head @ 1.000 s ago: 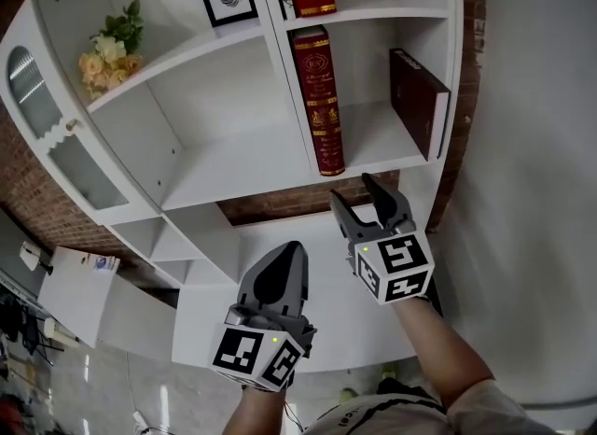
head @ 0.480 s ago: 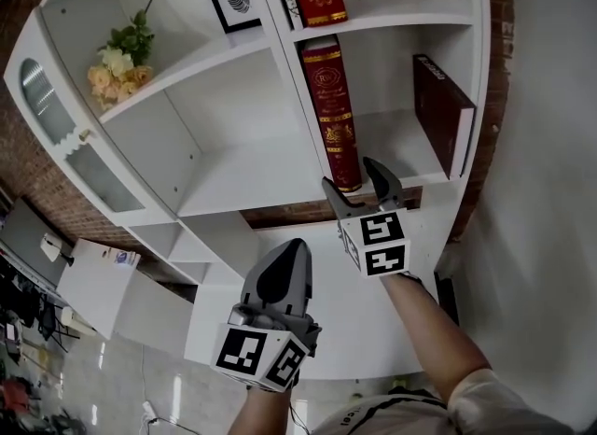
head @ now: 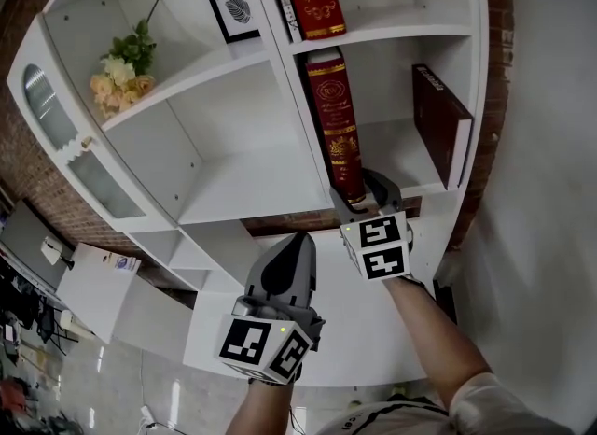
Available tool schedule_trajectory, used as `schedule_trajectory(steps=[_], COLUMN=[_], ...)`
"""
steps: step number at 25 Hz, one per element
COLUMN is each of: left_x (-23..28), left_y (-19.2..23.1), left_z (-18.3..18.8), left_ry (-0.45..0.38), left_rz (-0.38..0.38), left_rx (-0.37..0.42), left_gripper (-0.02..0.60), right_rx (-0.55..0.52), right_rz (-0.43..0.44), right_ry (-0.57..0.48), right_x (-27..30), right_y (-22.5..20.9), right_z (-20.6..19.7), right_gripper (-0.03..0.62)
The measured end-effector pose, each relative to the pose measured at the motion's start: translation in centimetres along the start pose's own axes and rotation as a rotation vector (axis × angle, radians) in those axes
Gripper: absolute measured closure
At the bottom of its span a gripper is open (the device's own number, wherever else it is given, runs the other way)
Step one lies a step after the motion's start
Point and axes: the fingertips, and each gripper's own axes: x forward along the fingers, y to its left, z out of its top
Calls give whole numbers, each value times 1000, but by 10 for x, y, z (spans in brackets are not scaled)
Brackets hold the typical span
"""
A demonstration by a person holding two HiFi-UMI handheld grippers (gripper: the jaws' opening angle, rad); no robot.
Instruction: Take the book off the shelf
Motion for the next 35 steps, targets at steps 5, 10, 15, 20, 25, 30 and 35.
schedule_trajectory(steps=[5,10,15,20,25,30,35], left_x=[30,61,84,98,106,114,110], left_y=[-10,-18,-27,-29,-30,-33,-33], left_z=[25,45,70,88,88,84,85], left_ry=[-36,-45,-46,-46,-29,-9,-29], left_rz=[-41,-97,-137,-103,-32,-23,-15], left_rx=[0,-9,-11,-7,38,68,81], left_gripper=[567,405,319,284,259,259,261], right_rx=[-7,-21,-71,-101,-126,-170,-217], right_rz=[-7,-12,-25,-35,-40,-45,-38], right_ry=[-4,-17,-55,-93,-113,-142,-162], right_x=[-17,-34,-48,-59,-68,-77,-82], right_y=[1,1,7,14,21,28,32], right_z=[1,3,7,6,4,1,0], right_gripper=[339,339,339,342,342,342,342])
